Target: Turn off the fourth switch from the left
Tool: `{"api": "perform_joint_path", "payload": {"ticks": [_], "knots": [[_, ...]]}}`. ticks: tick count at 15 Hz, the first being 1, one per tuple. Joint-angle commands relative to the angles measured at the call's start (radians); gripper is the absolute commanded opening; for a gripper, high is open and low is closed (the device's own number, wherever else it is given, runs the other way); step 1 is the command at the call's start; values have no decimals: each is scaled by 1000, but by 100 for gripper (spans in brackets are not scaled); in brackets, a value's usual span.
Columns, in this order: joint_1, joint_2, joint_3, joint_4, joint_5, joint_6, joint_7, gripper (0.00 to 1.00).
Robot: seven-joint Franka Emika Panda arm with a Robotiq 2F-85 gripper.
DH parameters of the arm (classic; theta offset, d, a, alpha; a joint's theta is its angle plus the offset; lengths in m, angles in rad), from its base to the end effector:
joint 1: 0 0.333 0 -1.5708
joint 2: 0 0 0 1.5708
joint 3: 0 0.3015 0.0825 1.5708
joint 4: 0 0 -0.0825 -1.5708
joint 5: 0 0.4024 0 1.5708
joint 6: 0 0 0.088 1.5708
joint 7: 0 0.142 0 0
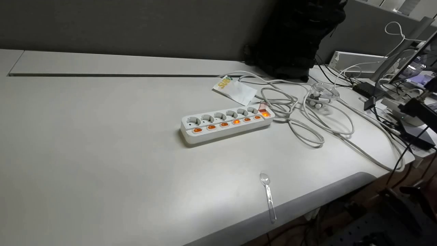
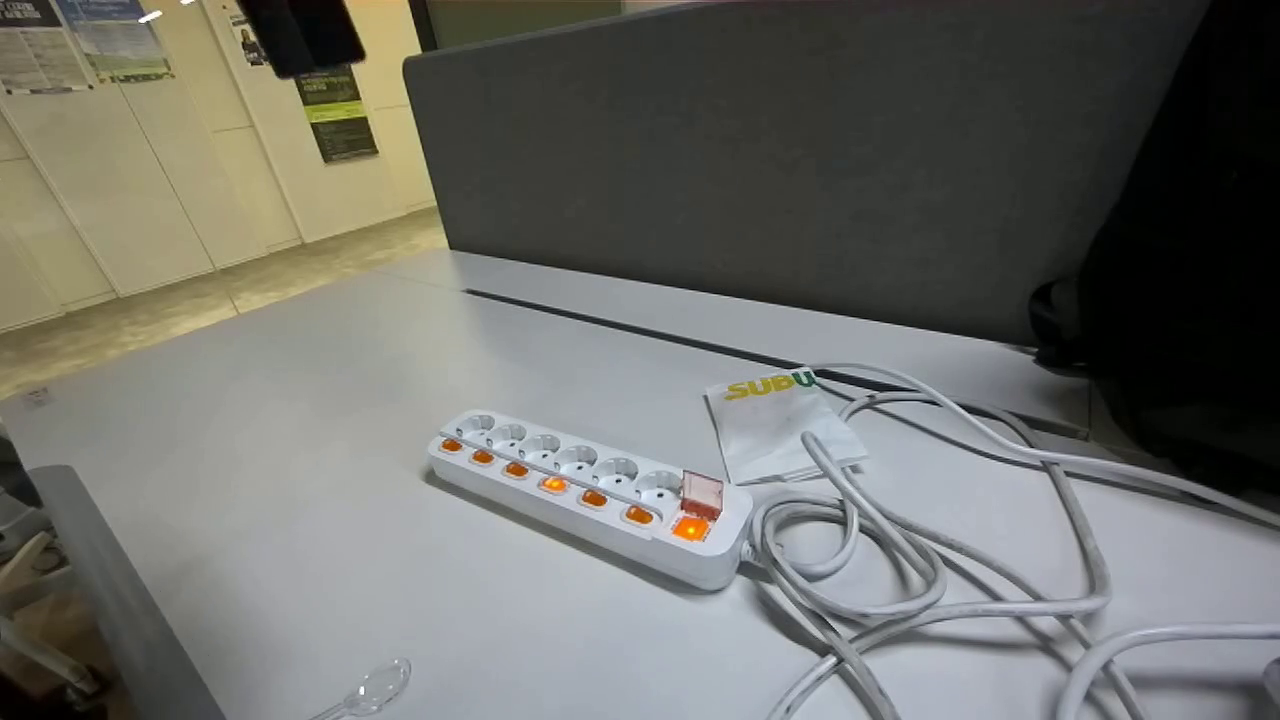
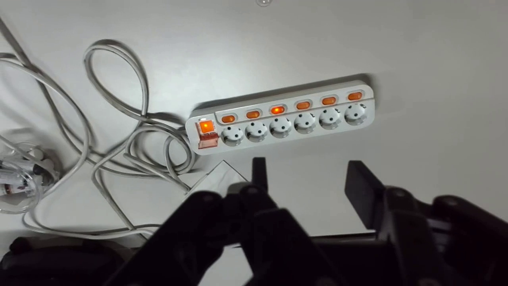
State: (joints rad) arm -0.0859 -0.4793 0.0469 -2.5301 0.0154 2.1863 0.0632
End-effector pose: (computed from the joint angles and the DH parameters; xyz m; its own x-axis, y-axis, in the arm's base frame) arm 0.4353 -0.0169 0.3969 0.9844 -0.1128 0.1350 -0.1138 -0.9935 -0.0006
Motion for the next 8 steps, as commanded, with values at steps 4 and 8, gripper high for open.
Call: {"api": "perform_joint_path", "payload": {"ticks": [4, 8], "knots": [[-11, 239, 6, 91, -151, 58, 81, 5], [-11, 355, -12, 109, -203, 154, 130, 0]]}}
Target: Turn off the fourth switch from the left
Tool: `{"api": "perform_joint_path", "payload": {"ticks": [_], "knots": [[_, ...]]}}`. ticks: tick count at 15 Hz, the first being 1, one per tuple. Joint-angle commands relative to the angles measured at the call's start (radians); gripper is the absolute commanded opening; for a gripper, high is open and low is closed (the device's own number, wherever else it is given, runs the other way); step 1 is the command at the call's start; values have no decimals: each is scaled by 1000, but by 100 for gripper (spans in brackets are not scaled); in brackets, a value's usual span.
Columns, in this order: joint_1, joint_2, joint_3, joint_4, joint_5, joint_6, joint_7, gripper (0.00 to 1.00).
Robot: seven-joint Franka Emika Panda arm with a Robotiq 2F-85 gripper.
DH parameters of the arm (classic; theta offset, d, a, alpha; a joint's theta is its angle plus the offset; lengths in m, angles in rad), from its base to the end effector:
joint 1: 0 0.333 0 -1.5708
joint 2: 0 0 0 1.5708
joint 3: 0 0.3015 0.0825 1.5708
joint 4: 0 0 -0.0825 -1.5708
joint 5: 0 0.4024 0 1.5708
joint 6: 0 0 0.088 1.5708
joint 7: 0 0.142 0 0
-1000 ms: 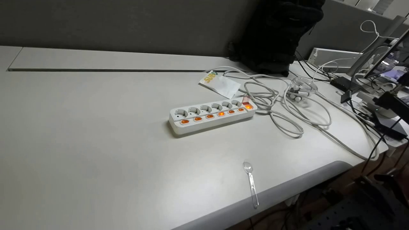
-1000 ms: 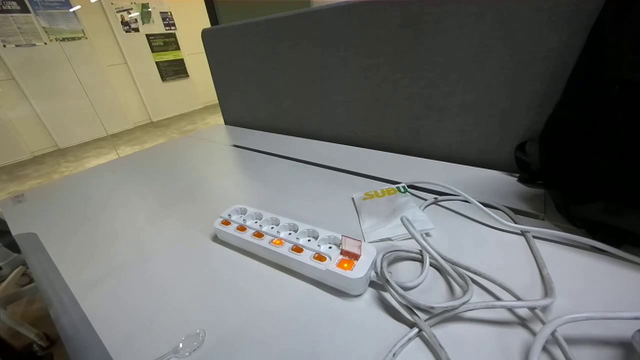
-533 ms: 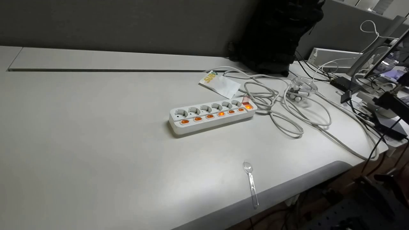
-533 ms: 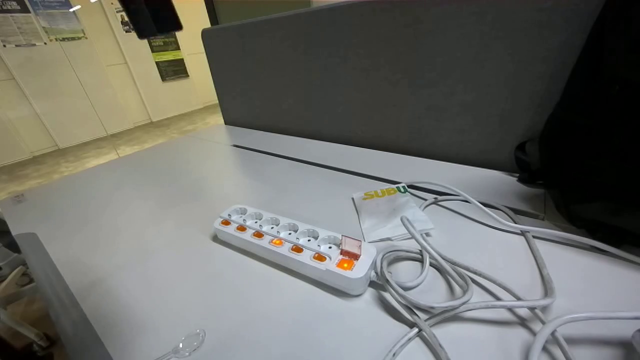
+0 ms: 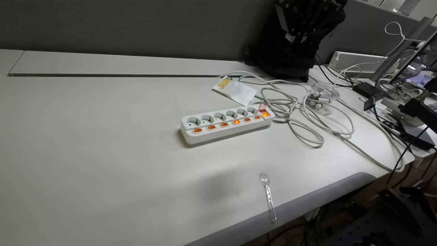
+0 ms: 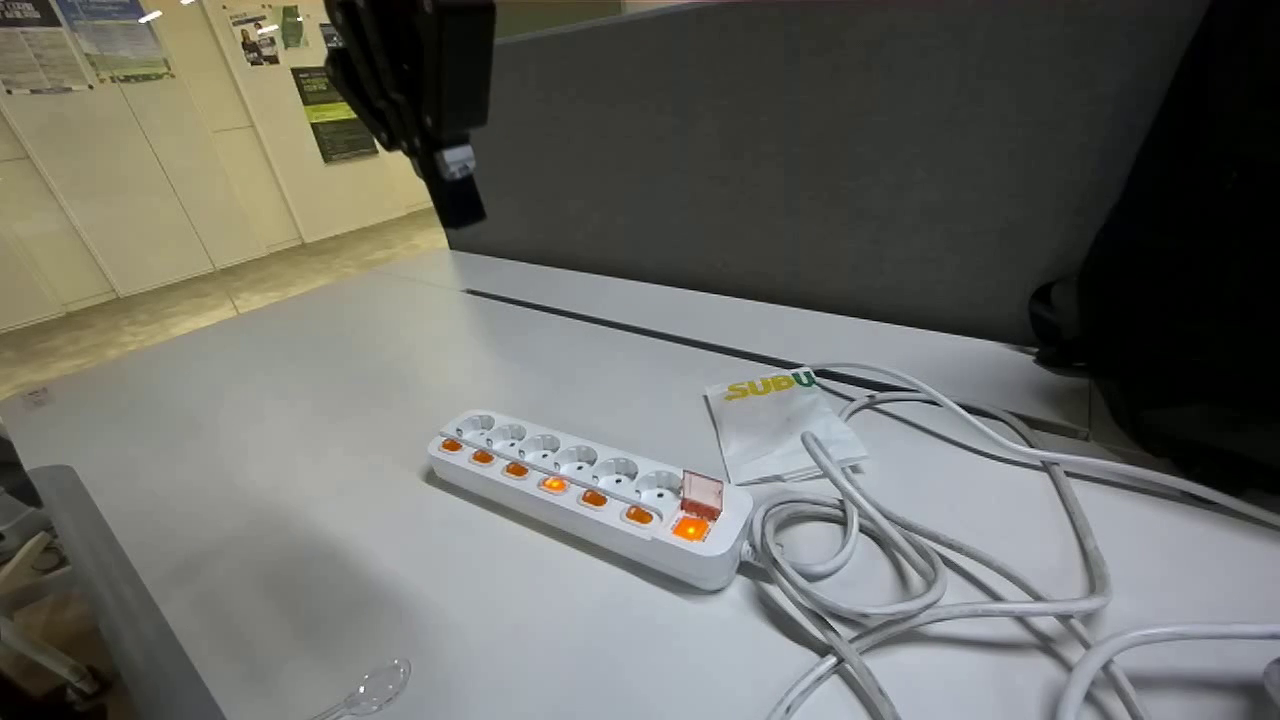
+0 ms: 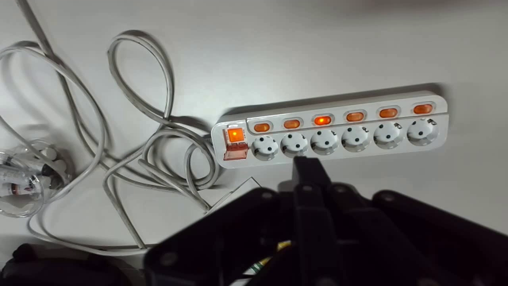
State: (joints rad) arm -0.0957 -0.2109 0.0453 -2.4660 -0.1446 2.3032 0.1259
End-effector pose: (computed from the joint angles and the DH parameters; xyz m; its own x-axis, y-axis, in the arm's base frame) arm 0.4756 -0.0314 0.3174 0.9952 -0.0794 0.0564 -0.0854 -0.9897 0.1148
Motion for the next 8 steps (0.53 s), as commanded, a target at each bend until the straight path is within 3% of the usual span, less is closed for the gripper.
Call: {"api": "perform_joint_path", "payload": {"ticks": [1, 4, 8], "knots": [[1, 111, -16, 50, -46, 55, 74, 0], [18, 141, -41, 61, 40, 56, 19, 0], [22, 141, -43, 32, 4, 74, 19, 1]]}}
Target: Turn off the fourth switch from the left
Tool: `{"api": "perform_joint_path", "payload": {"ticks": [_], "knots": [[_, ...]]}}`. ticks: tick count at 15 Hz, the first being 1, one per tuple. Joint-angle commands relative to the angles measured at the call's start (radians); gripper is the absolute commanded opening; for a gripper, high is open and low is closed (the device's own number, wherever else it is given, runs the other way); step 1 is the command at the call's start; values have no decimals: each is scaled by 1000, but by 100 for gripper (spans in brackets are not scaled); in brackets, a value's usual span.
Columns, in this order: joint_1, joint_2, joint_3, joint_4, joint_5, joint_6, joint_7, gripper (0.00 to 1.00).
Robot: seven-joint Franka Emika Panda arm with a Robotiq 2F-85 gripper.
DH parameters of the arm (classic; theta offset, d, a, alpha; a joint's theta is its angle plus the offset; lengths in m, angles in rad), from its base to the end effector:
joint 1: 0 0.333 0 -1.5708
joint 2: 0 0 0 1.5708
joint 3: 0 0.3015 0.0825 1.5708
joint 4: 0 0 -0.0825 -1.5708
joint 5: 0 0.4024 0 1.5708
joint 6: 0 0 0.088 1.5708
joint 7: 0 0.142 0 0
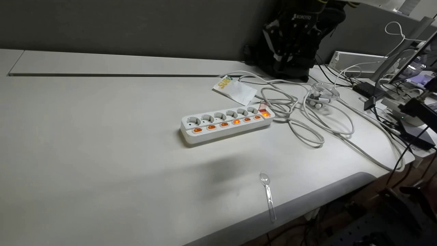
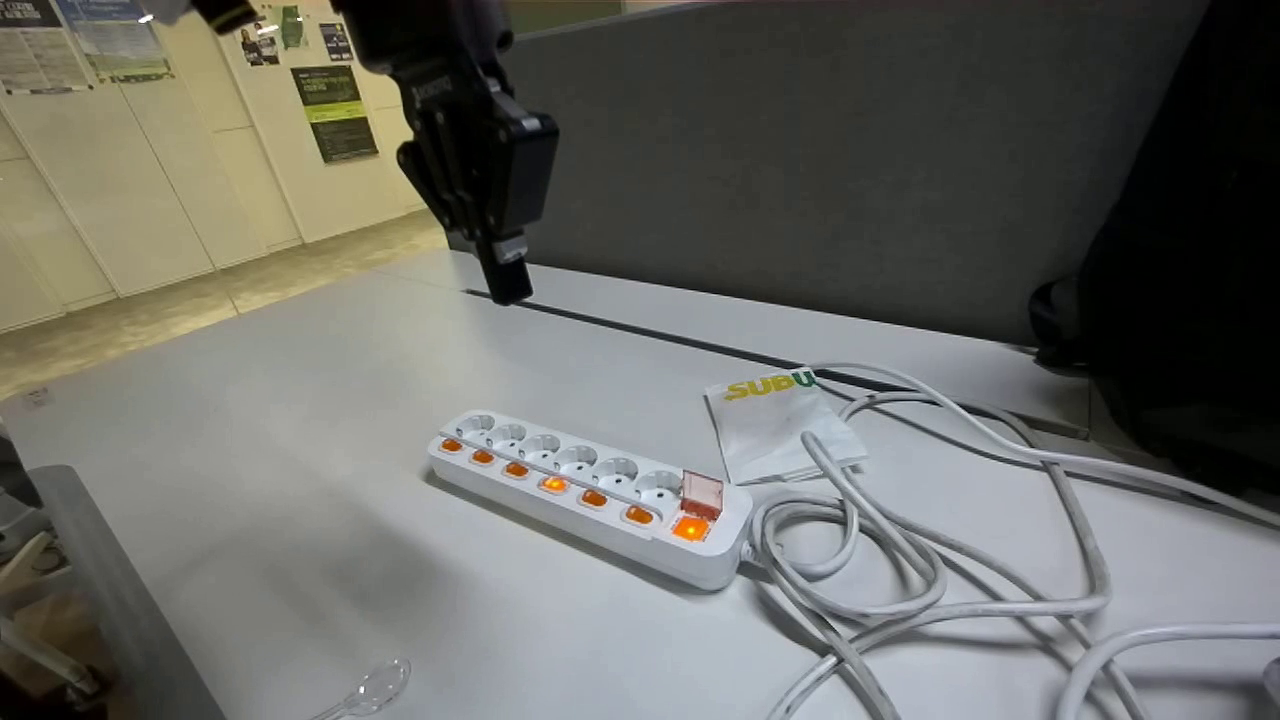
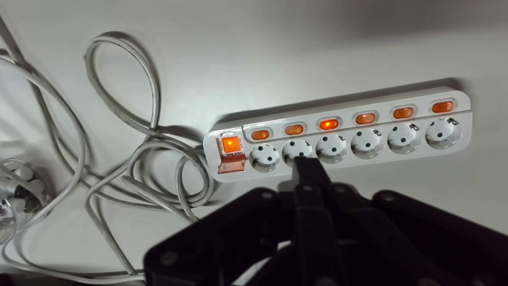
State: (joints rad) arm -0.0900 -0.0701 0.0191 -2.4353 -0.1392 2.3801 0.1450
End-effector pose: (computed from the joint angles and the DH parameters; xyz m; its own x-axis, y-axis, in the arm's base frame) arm 0.4908 -0.0397 0.2698 0.9931 -0.1144 0.0240 -0.1162 -0.9886 0.0961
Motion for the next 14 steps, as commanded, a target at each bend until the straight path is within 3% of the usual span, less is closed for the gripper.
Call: {"api": "perform_joint_path", "payload": {"ticks": [1, 4, 14], "knots": [[18, -1, -17, 1, -1, -3, 0, 1], [19, -1, -17, 1, -1, -3, 0, 0], [37, 237, -25, 100, -2, 144, -59, 0]]}}
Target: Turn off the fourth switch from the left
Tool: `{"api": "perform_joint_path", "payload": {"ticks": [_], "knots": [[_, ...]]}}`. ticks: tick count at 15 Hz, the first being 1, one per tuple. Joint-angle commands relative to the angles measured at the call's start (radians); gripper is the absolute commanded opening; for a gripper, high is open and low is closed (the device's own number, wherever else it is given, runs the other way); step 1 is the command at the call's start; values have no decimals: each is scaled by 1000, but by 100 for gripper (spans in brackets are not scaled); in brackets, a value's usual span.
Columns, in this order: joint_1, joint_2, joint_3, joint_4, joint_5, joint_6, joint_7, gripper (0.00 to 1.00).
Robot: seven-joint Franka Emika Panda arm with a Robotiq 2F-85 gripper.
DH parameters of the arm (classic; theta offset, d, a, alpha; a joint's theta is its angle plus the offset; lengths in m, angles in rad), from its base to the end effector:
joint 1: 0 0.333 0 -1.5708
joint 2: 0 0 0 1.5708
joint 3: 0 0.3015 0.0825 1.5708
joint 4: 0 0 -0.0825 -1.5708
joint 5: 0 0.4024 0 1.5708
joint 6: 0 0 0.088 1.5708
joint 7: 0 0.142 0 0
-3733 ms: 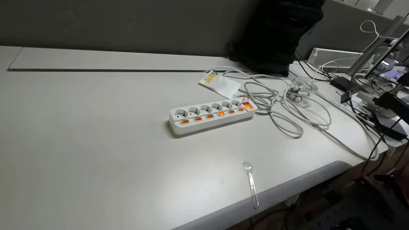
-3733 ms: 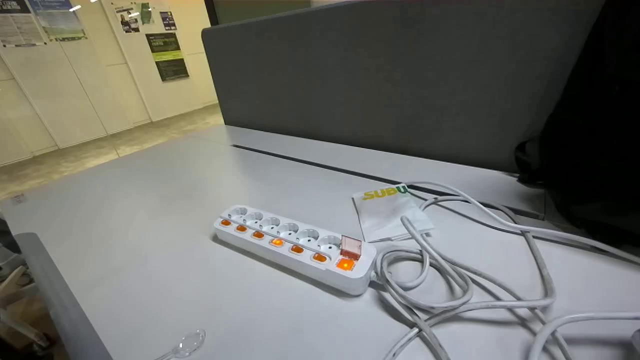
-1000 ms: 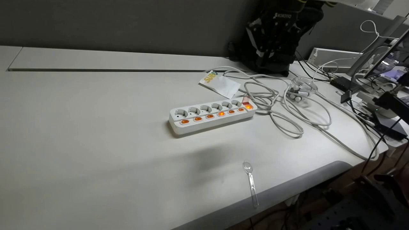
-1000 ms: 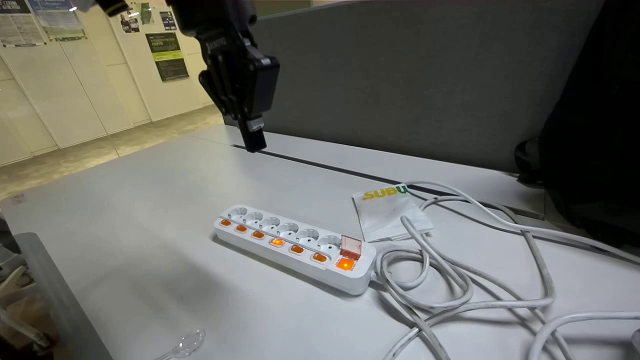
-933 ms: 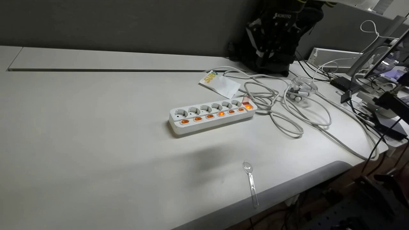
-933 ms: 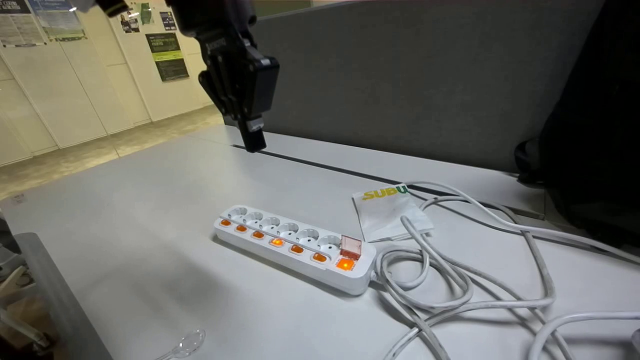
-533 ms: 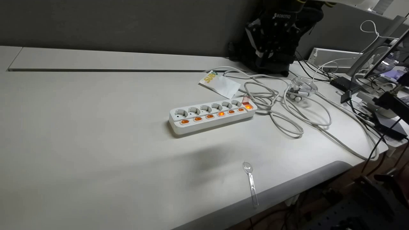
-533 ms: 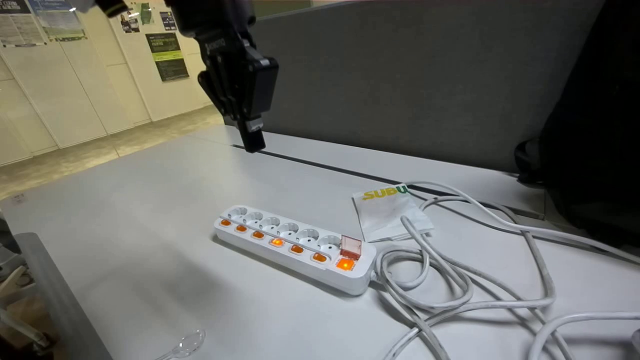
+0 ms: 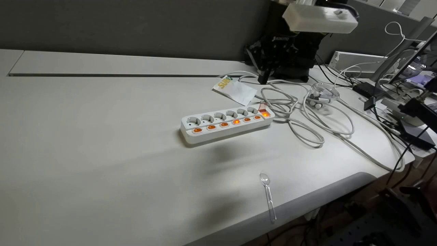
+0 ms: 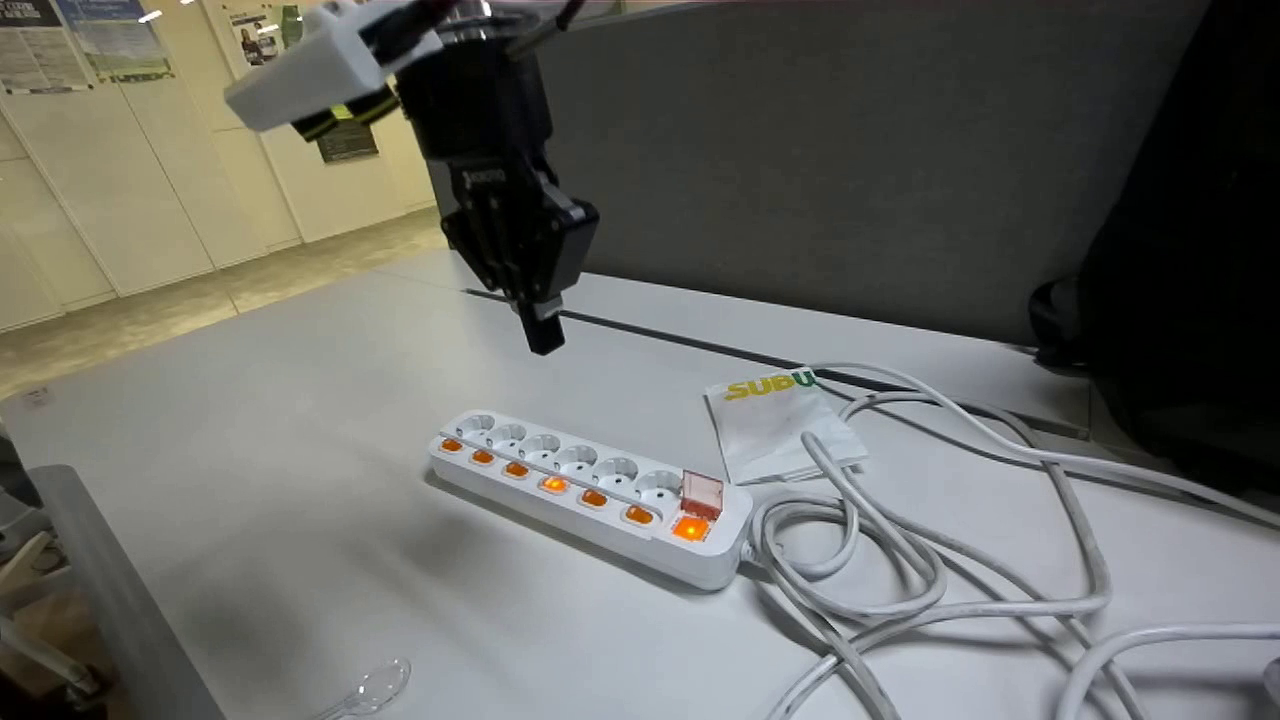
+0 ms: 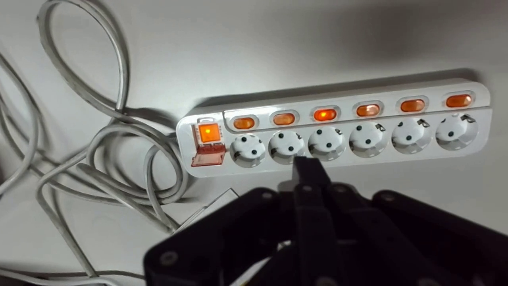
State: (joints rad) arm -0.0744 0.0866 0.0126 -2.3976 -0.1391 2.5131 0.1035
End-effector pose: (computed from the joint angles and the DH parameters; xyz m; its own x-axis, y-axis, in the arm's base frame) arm 0.5105 -0.0332 0.2188 0.9981 -0.0526 0.0328 -0.0551 -0.9952 0.0807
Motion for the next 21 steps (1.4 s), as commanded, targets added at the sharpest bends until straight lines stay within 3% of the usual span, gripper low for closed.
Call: {"api": "perform_joint_path", "payload": {"ticks": [1, 10, 21], "knots": [[25, 104, -18, 73, 3, 15, -27, 0], [63, 236, -32, 105, -12, 32, -36, 0], [89, 260, -47, 89, -9, 78, -43, 0]]}}
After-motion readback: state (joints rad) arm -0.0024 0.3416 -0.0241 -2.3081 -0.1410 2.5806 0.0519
